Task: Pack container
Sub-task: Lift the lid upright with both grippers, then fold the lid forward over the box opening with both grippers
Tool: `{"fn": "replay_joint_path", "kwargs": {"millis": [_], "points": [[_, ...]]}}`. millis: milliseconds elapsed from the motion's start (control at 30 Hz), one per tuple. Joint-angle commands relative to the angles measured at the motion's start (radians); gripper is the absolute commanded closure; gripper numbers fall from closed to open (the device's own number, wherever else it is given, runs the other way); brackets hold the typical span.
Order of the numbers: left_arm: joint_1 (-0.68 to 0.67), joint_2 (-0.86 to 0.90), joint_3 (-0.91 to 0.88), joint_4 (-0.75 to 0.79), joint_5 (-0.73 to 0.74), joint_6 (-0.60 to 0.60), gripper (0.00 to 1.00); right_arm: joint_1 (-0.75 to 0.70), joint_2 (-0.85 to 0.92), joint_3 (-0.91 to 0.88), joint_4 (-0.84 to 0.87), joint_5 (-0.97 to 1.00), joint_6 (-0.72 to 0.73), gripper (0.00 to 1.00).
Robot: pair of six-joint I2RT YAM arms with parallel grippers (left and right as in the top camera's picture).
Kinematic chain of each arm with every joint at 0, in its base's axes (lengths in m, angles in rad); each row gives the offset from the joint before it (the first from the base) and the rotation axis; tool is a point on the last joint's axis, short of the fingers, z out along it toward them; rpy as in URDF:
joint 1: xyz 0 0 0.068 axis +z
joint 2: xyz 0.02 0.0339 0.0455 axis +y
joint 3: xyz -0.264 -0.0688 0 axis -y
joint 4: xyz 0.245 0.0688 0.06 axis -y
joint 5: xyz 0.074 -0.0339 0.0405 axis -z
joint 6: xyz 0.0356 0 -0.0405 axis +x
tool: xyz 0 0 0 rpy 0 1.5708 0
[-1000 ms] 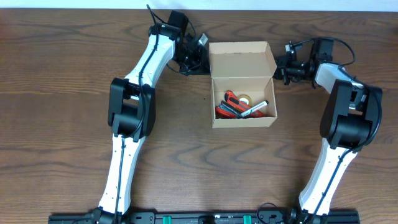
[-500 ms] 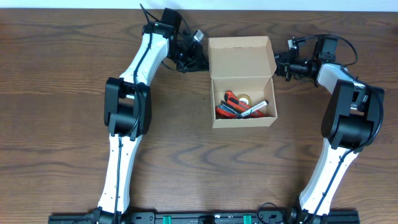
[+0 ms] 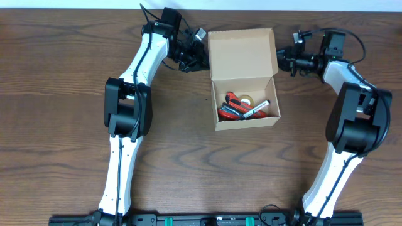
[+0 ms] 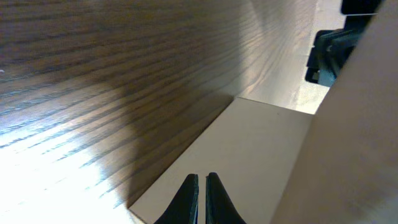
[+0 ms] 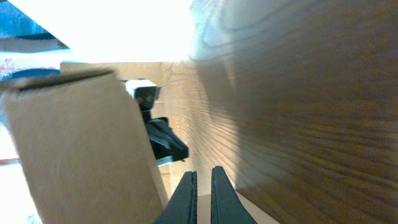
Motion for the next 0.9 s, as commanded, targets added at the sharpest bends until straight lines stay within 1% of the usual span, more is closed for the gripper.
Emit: {"fn": "replay_joint_path", "kwargs": {"millis": [0, 167, 333, 633, 767, 867], "points": [[0.002, -0.032, 0.030, -0.003, 0.036, 0.022, 0.94, 0.000, -0.055, 0.028, 0.002, -0.037, 0.011, 0.99], [0.002, -0.047, 0.040, 0.000, 0.085, 0.022, 0.94, 0.000, -0.057, 0.028, 0.001, -0.052, 0.018, 0.99], [0.001, -0.097, 0.040, 0.000, 0.088, 0.027, 0.94, 0.000, -0.071, 0.028, -0.003, -0.065, 0.017, 0.99], [-0.011, -0.199, 0.040, -0.018, 0.089, 0.038, 0.94, 0.000, -0.181, 0.028, -0.008, -0.035, 0.013, 0.99], [-0.032, -0.212, 0.040, -0.071, 0.089, 0.076, 0.94, 0.000, -0.216, 0.028, -0.060, -0.035, -0.013, 0.99], [-0.050, -0.217, 0.040, -0.107, 0.089, 0.098, 0.94, 0.000, -0.233, 0.028, -0.129, -0.029, -0.061, 0.99]]}}
